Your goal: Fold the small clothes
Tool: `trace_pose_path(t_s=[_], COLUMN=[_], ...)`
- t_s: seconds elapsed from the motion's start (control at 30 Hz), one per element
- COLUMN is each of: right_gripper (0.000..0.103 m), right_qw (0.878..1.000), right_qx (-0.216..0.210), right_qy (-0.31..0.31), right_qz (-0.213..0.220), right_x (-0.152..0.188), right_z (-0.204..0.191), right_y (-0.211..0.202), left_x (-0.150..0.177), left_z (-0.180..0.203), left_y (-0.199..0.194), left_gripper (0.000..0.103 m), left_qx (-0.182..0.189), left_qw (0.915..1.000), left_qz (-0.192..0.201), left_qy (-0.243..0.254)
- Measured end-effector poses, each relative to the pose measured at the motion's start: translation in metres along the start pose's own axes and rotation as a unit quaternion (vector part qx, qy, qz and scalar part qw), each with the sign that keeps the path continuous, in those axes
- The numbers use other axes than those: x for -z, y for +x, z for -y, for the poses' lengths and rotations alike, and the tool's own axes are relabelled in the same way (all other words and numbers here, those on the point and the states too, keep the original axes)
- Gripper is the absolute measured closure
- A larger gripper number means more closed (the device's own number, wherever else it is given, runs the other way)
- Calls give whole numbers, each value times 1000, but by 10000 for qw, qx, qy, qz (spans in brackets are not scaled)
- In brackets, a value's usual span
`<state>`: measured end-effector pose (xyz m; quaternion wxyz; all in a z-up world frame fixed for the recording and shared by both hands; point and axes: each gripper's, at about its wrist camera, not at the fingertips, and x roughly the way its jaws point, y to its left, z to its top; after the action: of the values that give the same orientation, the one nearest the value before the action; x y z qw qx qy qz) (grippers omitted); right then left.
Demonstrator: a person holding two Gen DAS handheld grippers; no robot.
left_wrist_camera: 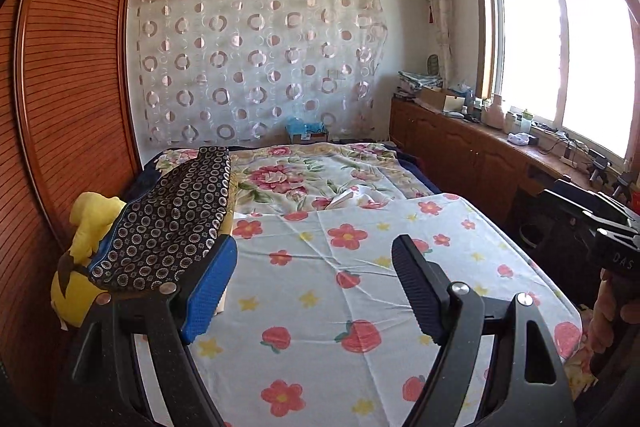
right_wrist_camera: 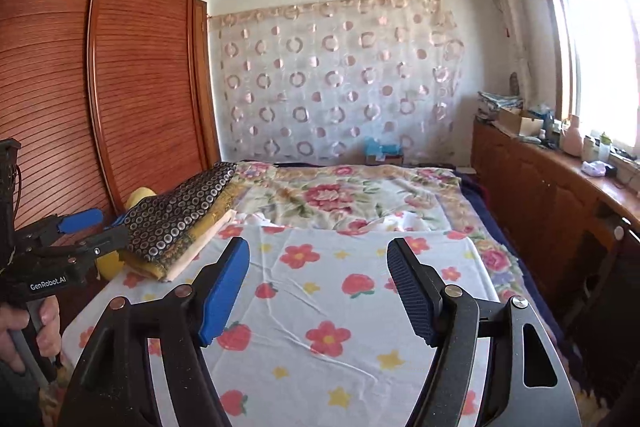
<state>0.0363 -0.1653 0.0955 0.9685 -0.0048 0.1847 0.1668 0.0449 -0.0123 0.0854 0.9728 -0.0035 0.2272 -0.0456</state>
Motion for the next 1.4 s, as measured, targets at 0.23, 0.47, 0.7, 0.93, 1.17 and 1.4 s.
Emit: trace_pose_path(t_s=[0.23,0.47,0.7,0.93,1.17,1.4], right_gripper=[30,30,30,30,30,30], right_qw=[10000,9999,9999,9999,9999,9999], right_qx=[64,90,92,87,90,82], right_qy=[49,74,101,108,113,112], right_qz=[22,3,-21,-29,-11,-11], right_x=[11,13,12,9,10,10], right_z=[-11,-10,-1,5,9,11], right_y=[-2,-9,-10,-11,-13,-13], left_x=[0,1,1,1,2,3], left_z=[1,0,-1,-1,-1,-2], left_y=[2,1,0,0,-5,-4], left_gripper=[22,22,22,22,22,23], left_qx=[-66,-97,-92,-98,-112,-113], left_qw=[10000,9999,9999,9999,9999,9999], left_qz=[-6,2,2,8,51,52], left_qy=[-38,-45,-51,-50,-68,-58])
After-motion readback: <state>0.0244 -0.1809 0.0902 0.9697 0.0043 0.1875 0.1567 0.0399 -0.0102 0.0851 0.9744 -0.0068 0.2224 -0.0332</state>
